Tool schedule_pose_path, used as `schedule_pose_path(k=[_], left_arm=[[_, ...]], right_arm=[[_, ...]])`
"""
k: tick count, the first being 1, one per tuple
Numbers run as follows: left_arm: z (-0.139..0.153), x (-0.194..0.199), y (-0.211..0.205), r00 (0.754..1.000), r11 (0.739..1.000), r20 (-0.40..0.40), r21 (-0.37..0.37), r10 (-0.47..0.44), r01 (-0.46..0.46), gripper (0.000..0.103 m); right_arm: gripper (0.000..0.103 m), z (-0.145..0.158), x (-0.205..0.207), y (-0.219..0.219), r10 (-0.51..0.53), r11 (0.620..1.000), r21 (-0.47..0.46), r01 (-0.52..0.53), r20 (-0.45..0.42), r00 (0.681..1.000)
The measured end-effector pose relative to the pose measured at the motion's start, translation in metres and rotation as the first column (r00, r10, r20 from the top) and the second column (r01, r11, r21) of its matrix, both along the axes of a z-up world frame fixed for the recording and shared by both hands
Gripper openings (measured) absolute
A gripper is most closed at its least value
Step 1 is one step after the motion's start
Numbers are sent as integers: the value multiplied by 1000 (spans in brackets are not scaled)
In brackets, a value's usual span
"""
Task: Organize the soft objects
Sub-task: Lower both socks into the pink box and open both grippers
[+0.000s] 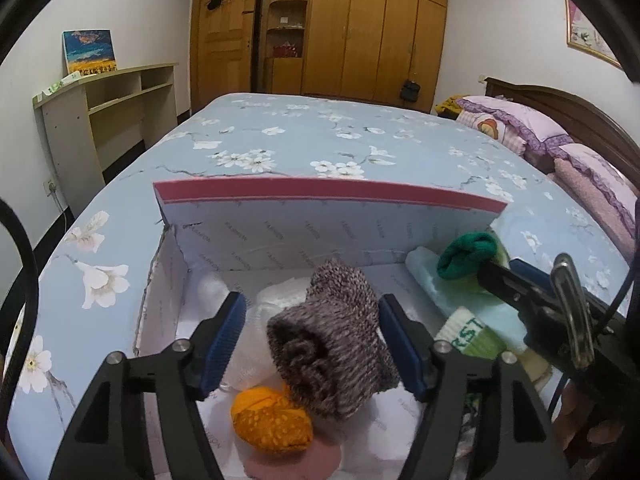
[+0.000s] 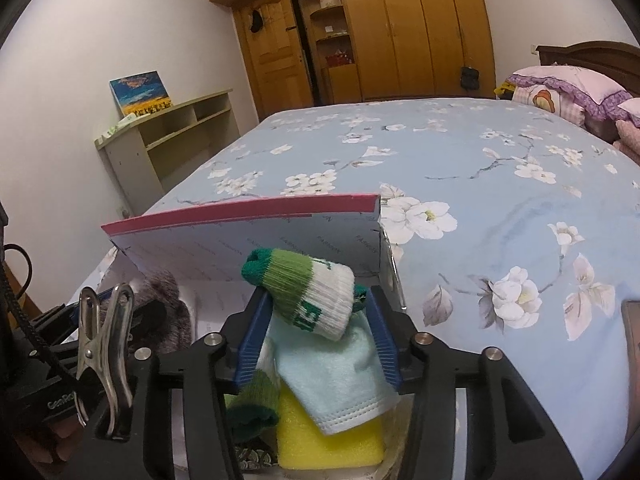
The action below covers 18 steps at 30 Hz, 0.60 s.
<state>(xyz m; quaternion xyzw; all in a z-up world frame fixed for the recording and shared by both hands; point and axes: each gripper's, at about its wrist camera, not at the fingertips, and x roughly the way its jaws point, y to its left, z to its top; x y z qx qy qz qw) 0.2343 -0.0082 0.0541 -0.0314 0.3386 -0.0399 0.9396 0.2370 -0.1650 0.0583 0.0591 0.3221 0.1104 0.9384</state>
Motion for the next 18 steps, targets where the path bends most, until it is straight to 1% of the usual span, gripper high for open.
schedule_pose_path(k=[9, 18], left_arm=[[16, -18, -3, 1000, 1000, 26, 2, -16, 16, 75], [27, -39, -8, 998, 999, 39, 3, -43, 43, 75]], right_arm=[[56, 13, -14, -3, 1, 1000, 11, -1, 30, 1000], [56, 23, -36, -5, 16, 1000, 10, -16, 43, 999]])
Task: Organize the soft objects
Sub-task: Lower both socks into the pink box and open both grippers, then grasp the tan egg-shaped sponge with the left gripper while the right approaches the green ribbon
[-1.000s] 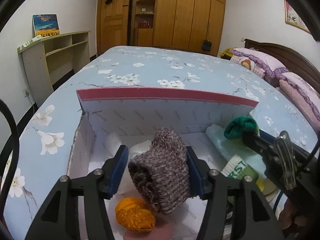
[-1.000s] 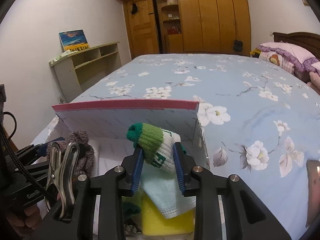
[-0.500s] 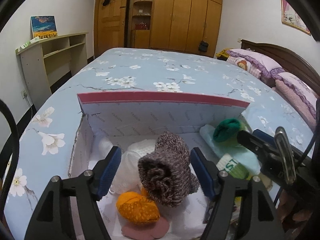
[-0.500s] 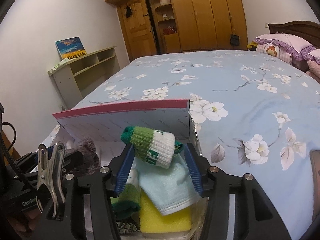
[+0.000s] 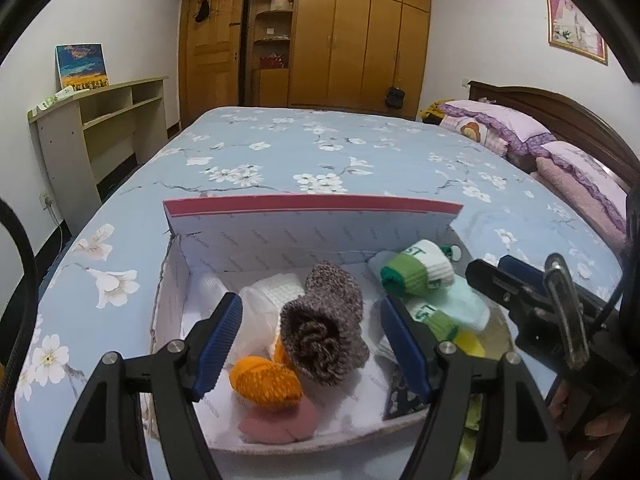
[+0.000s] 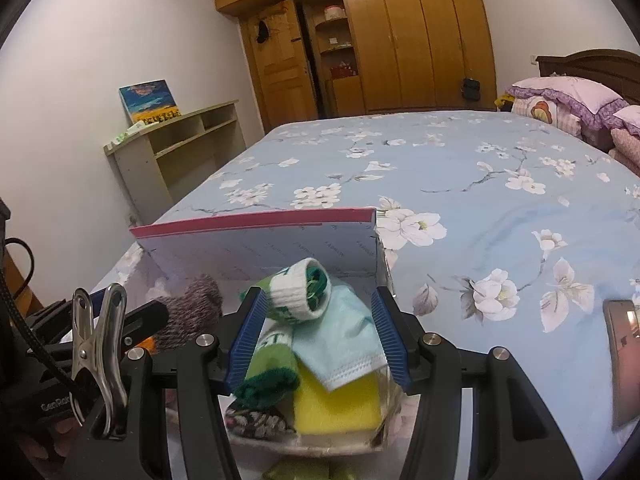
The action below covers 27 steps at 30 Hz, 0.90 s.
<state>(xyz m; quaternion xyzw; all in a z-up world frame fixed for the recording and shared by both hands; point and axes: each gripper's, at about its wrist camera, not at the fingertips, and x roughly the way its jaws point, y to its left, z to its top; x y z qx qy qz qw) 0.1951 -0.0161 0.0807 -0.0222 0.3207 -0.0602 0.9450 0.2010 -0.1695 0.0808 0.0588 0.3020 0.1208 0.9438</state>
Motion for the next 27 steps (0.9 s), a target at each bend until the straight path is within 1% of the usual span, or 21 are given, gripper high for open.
schedule_pose_path(k=[4, 13, 20, 27], left_arm=[[4, -12, 0, 1000, 1000, 4, -14, -7, 7, 75], [11, -40, -2, 1000, 1000, 4, -22, -17, 17, 75], [8, -61, -4, 1000, 1000, -20, -13, -5, 4, 75], [-1, -85, -8, 999, 1000, -49, -21, -21, 20, 75]], right_arm=[[56, 7, -15, 0, 29, 999, 18, -29, 9, 1000], [56, 19, -49, -2, 27, 1000, 7, -27, 11, 1000], [56, 20, -77, -6, 31, 1000, 0, -31, 20, 999], [56, 12, -106, -10, 33, 999, -8, -33, 6, 999]])
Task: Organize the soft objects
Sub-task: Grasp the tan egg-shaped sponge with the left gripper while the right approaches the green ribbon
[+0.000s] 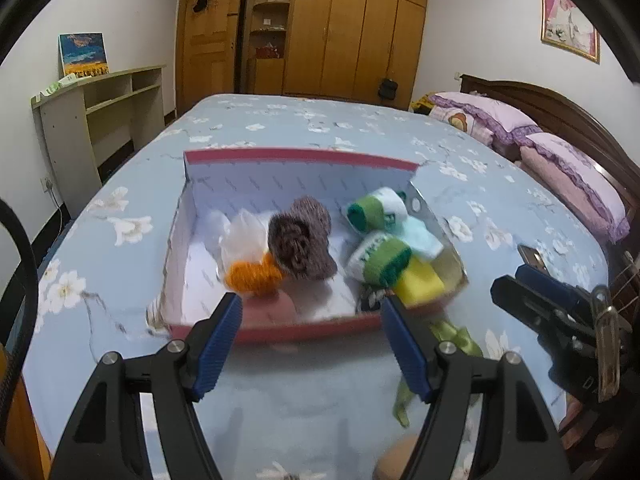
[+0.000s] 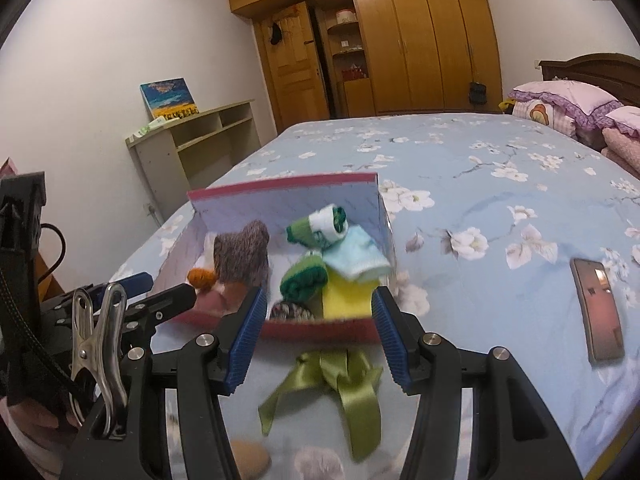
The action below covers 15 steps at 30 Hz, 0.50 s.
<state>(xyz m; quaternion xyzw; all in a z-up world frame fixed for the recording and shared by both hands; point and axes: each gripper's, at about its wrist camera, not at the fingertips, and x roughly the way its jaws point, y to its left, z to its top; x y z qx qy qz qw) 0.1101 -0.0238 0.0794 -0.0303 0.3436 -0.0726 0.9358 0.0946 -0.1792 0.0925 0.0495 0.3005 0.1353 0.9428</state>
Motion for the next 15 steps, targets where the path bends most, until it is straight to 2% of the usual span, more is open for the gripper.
schedule_pose_path(k=[8, 15], left_arm=[[-15, -28, -14, 997, 998, -42, 0, -63, 64, 75], [-34, -50, -31, 984, 990, -112, -27, -140, 138, 75]], right_arm=[[56, -17, -27, -3, 2, 1000, -21, -2, -34, 999], [56, -29, -45, -9, -6, 1000, -25, 5, -51, 999]])
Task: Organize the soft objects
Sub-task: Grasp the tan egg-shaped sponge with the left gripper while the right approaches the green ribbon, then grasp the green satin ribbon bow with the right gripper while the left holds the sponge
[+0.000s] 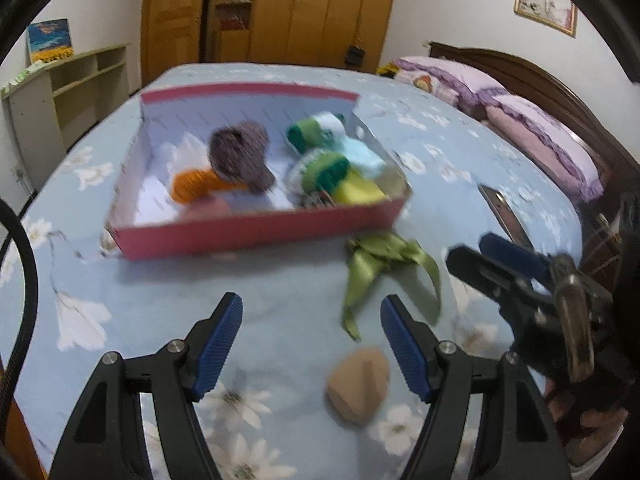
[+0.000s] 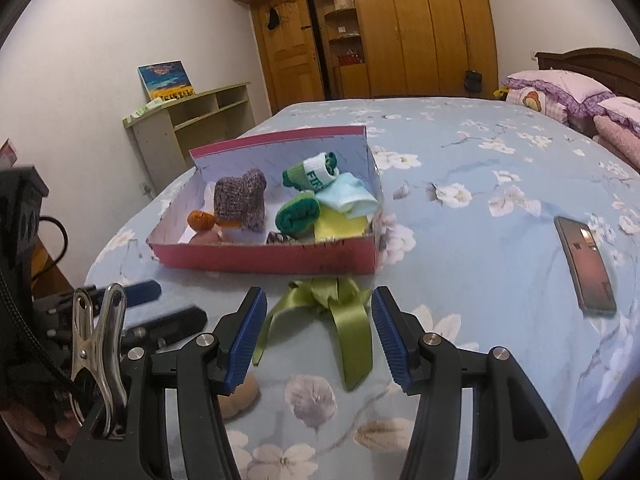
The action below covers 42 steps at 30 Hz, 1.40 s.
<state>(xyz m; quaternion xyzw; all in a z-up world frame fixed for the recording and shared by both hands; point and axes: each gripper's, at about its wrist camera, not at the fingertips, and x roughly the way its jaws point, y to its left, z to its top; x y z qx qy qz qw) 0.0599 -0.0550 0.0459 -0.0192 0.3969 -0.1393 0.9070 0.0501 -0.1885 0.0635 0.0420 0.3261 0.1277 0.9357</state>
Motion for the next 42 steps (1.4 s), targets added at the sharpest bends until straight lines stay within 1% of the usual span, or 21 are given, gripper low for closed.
schedule_pose_path(k=[5, 8, 12, 14, 16, 21, 25, 29, 31, 32, 34, 37, 42], left_arm=[[-12, -13, -8, 999, 999, -34, 6, -37, 38, 75], [-19, -18, -9, 998, 999, -53, 0, -47, 47, 75], [-26, -21, -12, 997, 998, -66, 19, -50, 52, 75], [-28, -23, -13, 997, 998, -61, 26, -52, 54, 72], [-31, -25, -17, 997, 998, -58, 33, -53, 55, 64], [-40, -26, -27, 993, 995, -81, 47, -87, 91, 55], [-45, -23, -33, 991, 993, -96, 53, -96, 101, 54], [-52, -19, -35, 988, 994, -128, 57, -83, 91, 54], [-53, -20, -34, 989, 994, -127, 58, -81, 89, 53], [-52, -21, -34, 989, 994, -124, 59, -82, 90, 52], [-52, -22, -35, 991, 993, -109, 71, -83, 91, 43], [-52, -23, -36, 991, 992, -97, 76, -88, 96, 39], [-48, -21, -33, 992, 994, -89, 65, -87, 93, 37]], right_arm=[[56, -2, -8, -2, -4, 1000, -4, 4, 4, 1000], [56, -4, -11, -4, -10, 1000, -13, 10, 3, 1000], [56, -8, -10, -8, -18, 1000, 0, 18, -9, 1000], [56, -10, -10, -9, -21, 1000, 4, 21, -15, 1000], [56, -13, -9, -10, -28, 1000, -1, 28, -23, 999], [56, -21, -7, -11, -30, 999, 11, 30, -43, 999], [56, -25, -8, -15, -34, 999, 20, 35, -45, 998], [56, -28, -7, -19, -43, 998, 34, 45, -50, 998], [56, -29, -7, -20, -45, 998, 39, 47, -53, 998], [56, -30, -7, -20, -45, 998, 40, 48, -55, 997], [56, -32, -7, -21, -48, 998, 40, 51, -59, 997], [56, -34, -5, -22, -54, 997, 45, 57, -68, 996], [56, -38, -3, -25, -71, 996, 48, 75, -84, 994]])
